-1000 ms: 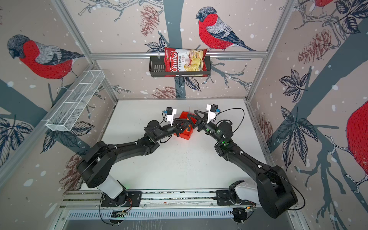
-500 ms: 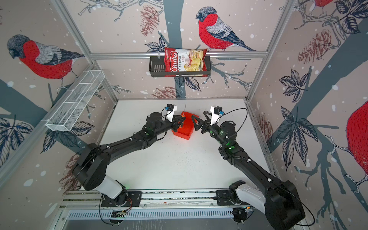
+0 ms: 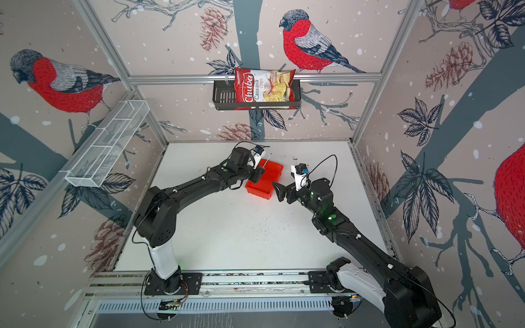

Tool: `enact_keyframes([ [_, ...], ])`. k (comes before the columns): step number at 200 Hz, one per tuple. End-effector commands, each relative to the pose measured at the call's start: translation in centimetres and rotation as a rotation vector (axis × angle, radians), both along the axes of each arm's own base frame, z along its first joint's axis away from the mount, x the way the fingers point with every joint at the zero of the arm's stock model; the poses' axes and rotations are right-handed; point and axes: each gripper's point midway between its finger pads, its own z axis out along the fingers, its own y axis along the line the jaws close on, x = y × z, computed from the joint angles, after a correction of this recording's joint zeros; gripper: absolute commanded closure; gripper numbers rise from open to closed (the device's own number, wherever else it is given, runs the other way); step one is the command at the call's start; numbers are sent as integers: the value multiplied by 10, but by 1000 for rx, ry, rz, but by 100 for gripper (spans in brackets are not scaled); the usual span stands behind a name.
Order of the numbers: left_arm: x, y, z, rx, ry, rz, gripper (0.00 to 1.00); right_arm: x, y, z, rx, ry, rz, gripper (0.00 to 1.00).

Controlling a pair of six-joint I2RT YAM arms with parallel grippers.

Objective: Put the screwdriver in the bin
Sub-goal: 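Lower the screwdriver into the red bin and open the left gripper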

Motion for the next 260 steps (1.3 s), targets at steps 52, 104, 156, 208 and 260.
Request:
enact_keyframes([
  [52, 12, 10, -54, 298, 138, -5, 97, 4, 2, -19, -164, -16, -9, 0],
  [104, 26, 9, -85, 422, 155, -34, 97, 5, -1, -23, -178, 1, -29, 0],
  [156, 32, 4, -104, 456, 158, -69, 97, 5, -8, -22, -149, 0, -73, 0],
  [208, 38, 2, -115, 475, 156, -52, 96, 6, -10, -15, -142, -14, -86, 0],
  [260, 37, -2, -103, 484, 112, -55, 61, 5, -12, -10, -126, -24, -97, 0],
])
